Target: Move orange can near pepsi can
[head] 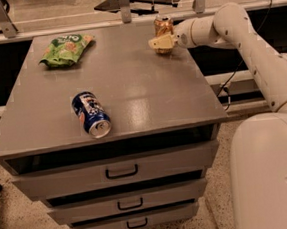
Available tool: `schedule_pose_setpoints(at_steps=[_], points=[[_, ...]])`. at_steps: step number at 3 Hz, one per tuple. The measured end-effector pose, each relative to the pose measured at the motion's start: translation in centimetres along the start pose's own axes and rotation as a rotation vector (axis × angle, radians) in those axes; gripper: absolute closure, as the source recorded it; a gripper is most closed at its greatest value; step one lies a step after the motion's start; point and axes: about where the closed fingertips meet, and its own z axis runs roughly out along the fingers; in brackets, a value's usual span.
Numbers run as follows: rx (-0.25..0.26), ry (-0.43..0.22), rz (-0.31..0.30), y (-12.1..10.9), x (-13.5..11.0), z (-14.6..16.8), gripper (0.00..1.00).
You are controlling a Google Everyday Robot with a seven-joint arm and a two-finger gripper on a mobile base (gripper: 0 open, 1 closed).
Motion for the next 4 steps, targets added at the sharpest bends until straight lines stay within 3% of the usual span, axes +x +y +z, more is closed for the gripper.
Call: schedule_pose_setpoints(at_steps=[1,2,3,4], points=[[0.000,-0.029,0.006,-0.1,-0.3,-0.6,0.71],[-0.001,-0.071,-0.030,0.0,-2.3,-2.7,0.93],[-0.004,-0.072,-0.033,0.1,-2.4,-2.6,1.00],[-0.004,-0.072,-0.033,0.1,-2.4,-2.6,1.00]])
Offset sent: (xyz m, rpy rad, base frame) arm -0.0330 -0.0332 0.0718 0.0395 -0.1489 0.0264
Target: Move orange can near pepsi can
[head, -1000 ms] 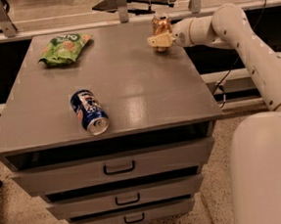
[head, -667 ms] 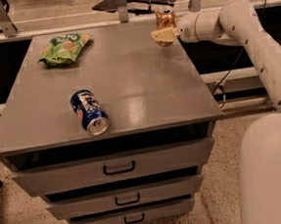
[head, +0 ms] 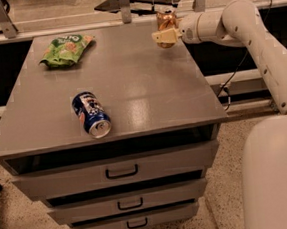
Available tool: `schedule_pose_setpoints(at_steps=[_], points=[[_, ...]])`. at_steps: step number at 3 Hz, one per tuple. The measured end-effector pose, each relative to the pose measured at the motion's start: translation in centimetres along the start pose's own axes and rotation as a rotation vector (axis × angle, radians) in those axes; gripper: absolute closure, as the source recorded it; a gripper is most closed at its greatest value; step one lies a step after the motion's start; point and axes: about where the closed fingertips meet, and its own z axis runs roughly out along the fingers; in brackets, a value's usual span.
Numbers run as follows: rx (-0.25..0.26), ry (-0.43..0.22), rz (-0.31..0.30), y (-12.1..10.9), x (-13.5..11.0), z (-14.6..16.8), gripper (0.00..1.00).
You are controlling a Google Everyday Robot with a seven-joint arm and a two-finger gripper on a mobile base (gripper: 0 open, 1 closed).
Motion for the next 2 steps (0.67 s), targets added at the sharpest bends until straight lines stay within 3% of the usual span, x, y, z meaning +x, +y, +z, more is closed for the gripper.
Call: schedule_pose_setpoints(at_steps=[1,2], points=[[-0.079,0.011,0.002,3.1,0.4,0.8,1.00],[-0.192,0.011,-0.011,8.4,-0.2,0.7,1.00]])
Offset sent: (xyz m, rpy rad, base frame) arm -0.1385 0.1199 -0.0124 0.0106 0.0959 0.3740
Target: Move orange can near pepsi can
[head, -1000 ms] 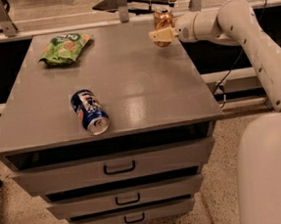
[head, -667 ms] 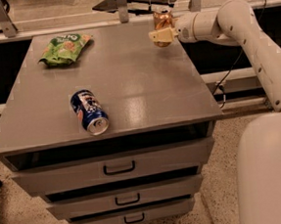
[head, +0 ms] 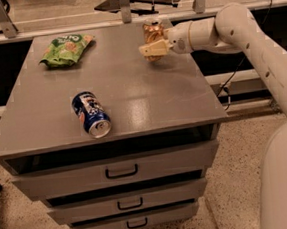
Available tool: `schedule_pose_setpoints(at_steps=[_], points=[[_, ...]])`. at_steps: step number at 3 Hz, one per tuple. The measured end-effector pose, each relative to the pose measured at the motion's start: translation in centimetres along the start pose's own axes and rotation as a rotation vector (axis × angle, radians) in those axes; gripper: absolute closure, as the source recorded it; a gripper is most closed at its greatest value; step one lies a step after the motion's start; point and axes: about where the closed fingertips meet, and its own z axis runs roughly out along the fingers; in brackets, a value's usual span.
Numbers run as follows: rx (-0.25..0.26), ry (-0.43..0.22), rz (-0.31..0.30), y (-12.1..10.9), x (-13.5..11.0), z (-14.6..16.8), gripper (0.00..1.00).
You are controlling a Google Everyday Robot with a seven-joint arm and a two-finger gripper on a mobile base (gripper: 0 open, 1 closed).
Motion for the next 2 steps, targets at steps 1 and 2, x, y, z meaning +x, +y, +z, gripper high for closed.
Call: schedule_pose_setpoints(at_steps=[1,2], points=[[-0.114,-0.023,-0.002,6.7,-1.3,0.6,1.00],[-0.196,-0.046,0.015,11.6,-2.3,0.9,1.00]])
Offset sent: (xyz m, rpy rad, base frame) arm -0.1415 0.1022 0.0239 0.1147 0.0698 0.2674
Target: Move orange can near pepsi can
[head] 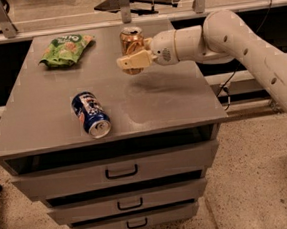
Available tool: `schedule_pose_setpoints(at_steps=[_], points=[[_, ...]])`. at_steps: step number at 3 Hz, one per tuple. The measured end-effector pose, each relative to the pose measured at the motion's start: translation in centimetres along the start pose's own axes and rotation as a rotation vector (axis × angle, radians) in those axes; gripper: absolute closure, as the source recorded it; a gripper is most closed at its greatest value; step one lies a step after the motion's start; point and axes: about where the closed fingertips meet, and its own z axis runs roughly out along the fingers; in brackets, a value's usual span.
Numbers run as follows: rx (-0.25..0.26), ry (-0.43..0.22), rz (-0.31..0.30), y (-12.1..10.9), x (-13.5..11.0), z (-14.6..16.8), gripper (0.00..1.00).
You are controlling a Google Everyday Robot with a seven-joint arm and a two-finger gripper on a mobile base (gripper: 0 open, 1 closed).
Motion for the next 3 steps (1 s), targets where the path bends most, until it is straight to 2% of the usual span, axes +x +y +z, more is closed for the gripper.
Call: schedule_pose_setpoints(at_steps=[1,2,3], points=[[-0.068,-0.032,0.012,3.6,-1.1,1.1,1.00],[-0.139,-0.040,0.038,6.5,-0.5,2.2,0.97],[-0.189,-0.025,0.043,7.9,0.3,2.7,0.75]])
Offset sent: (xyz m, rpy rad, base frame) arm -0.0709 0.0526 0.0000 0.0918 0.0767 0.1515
